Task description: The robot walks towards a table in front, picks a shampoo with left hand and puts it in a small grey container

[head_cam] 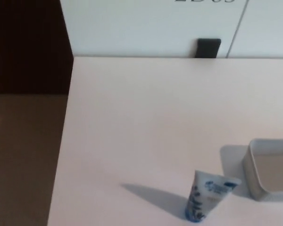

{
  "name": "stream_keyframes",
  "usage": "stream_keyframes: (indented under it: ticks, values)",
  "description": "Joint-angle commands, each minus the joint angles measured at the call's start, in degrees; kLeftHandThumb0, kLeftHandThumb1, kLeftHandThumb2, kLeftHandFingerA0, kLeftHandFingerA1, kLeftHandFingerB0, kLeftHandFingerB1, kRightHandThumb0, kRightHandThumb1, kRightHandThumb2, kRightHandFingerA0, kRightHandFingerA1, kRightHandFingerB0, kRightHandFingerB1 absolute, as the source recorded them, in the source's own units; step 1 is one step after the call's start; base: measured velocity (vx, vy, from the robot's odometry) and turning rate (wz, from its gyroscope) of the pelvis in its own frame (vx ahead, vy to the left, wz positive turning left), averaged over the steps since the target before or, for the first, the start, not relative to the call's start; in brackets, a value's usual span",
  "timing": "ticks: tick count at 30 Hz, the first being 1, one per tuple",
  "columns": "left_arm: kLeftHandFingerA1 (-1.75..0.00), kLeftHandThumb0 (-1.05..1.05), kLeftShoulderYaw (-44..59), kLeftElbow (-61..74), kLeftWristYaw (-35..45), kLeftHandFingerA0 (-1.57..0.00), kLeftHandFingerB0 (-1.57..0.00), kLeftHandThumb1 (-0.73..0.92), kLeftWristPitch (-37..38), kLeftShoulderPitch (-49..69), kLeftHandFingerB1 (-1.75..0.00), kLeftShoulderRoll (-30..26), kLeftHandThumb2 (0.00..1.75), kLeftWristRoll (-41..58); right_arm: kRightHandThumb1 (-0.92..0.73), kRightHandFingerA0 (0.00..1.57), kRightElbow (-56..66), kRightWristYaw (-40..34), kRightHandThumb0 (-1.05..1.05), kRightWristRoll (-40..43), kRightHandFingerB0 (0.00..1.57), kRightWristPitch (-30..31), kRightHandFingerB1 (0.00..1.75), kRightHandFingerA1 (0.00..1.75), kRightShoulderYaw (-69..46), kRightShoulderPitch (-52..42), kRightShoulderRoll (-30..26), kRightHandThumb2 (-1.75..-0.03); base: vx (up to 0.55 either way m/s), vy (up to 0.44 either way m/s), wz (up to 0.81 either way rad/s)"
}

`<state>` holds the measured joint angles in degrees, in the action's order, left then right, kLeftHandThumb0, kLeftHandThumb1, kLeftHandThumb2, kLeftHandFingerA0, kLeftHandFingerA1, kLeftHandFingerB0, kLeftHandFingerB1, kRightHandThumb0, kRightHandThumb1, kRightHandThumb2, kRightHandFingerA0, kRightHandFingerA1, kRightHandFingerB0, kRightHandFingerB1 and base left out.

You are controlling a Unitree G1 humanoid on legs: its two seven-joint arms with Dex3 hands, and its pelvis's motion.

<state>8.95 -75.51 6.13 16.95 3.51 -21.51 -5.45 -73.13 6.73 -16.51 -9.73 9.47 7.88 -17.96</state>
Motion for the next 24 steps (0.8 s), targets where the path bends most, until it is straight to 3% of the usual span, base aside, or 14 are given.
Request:
stream_keyframes:
  ticks: [1, 13, 14, 17, 18, 19, 23, 24]
  values:
    - [-0.63, -0.57, 0.67, -0.57, -0.04, -0.23, -0.19, 0.52, -1.26, 1.22, -0.51, -0.09, 0.55, 0.88, -0.70, 0.66, -0.31, 0.24, -0.38, -0.06, 0.52, 0.50, 0.40, 0.47, 0.00, -0.61, -0.63, -0.61, 0.08, -0.112, 0.08]
    - [-0.61, -0.63, 1.46, -0.67, 0.63, -0.21, -0.18, 0.51, -0.47, 2.07, -0.51, -0.49, 0.55, 0.81, -0.70, 0.65, -0.76, -0.17, -0.39, -0.41, 0.52, 1.15, 0.39, 0.46, 0.52, 0.00, 0.13, -0.61, 0.04, -0.124, 0.01]
    - [-0.58, -0.33, 2.18, -0.63, 1.39, -0.12, -0.10, 0.27, -0.32, 1.54, -0.56, -0.48, 0.87, 1.59, -0.70, 0.66, -0.66, -0.13, -0.37, -0.52, 0.53, 1.45, 0.40, 0.47, 0.62, 1.05, 0.29, -0.61, 0.01, -0.022, -0.11]
    - [-0.58, -0.33, 2.70, -0.62, 2.02, -0.12, -0.09, 0.27, -0.17, 1.34, -0.56, -0.46, 0.87, 1.82, -0.70, 0.65, -0.48, 0.14, -0.38, -0.42, 0.53, 1.49, 0.40, 0.46, 0.57, 1.43, 0.31, -0.61, 0.00, -0.002, -0.11]
    - [-0.67, -0.64, 2.75, -0.55, 1.01, -0.23, -0.12, 0.40, -0.52, 1.45, -0.53, -0.39, 0.74, 1.68, -0.70, 0.65, -0.61, 0.25, -0.38, -0.57, 0.53, 1.31, 0.40, 0.46, 0.71, 1.70, 0.46, -0.61, -0.01, 0.016, -0.06]
    - [-0.57, -0.33, 3.05, -0.67, 1.29, -0.11, -0.07, 0.25, -1.26, 1.21, -0.55, -0.30, 0.86, 1.92, -0.70, 0.67, -0.84, -0.02, -0.37, -0.80, 0.52, 1.61, 0.40, 0.47, 0.89, 2.01, 0.59, -0.61, -0.06, 0.415, 0.06]
    - [-0.57, -0.33, 3.26, -0.70, 1.40, -0.11, -0.07, 0.25, -1.34, 1.17, -0.55, -0.29, 0.86, 1.85, -0.70, 0.67, -0.96, -0.08, -0.37, -0.82, 0.52, 1.65, 0.40, 0.47, 0.95, 2.10, 0.62, -0.61, -0.11, 0.237, -0.03]
    - [-0.59, -0.65, 3.13, -0.66, 1.21, -0.14, -0.09, 0.50, -0.58, 1.32, -0.46, -0.23, 0.55, 1.71, -0.70, 0.69, -0.87, -0.16, -0.37, -1.01, 0.54, 1.39, 0.40, 0.48, 1.11, 2.04, 0.51, -0.61, -0.13, 0.069, 0.02]
